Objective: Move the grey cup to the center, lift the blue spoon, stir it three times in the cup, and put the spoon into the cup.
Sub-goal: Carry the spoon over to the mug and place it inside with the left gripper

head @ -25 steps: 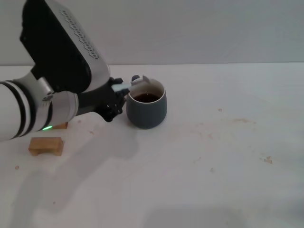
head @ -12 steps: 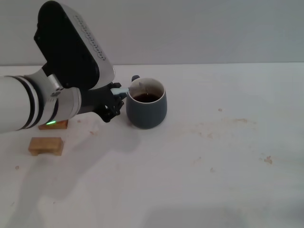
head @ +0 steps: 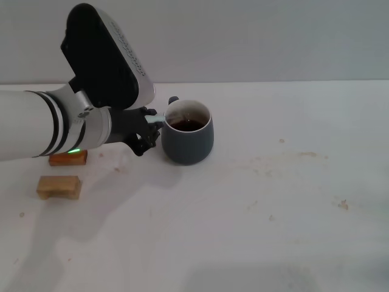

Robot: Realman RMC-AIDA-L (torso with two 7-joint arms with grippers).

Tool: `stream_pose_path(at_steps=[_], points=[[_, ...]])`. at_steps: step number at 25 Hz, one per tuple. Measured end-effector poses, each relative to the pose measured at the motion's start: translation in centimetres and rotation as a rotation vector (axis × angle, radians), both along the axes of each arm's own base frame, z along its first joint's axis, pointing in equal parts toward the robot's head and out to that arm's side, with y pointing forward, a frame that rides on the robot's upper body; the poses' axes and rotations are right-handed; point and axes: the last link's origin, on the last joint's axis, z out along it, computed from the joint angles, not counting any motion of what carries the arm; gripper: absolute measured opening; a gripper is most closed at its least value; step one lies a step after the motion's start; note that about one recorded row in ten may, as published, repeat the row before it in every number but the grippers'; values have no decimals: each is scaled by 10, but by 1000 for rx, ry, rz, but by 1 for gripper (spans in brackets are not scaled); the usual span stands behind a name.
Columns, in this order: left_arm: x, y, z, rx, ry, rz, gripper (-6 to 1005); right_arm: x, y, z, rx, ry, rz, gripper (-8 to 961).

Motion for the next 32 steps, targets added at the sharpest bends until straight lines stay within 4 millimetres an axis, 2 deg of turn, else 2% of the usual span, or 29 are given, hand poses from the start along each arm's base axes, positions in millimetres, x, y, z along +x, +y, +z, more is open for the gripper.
stream_pose_path(at_steps=[11, 19, 25, 32], points=[[-5, 14, -5, -8, 15, 16, 186, -1, 3, 1, 2, -2, 7, -1], [2, 20, -14, -26, 23, -6, 186, -3, 6, 2, 0, -5, 14, -1], [10, 17, -21, -51, 29, -32, 187, -3, 8, 1, -4, -6, 14, -1], [15, 4, -18, -64, 24, -45, 187, -4, 8, 0, -10, -7, 19, -1]])
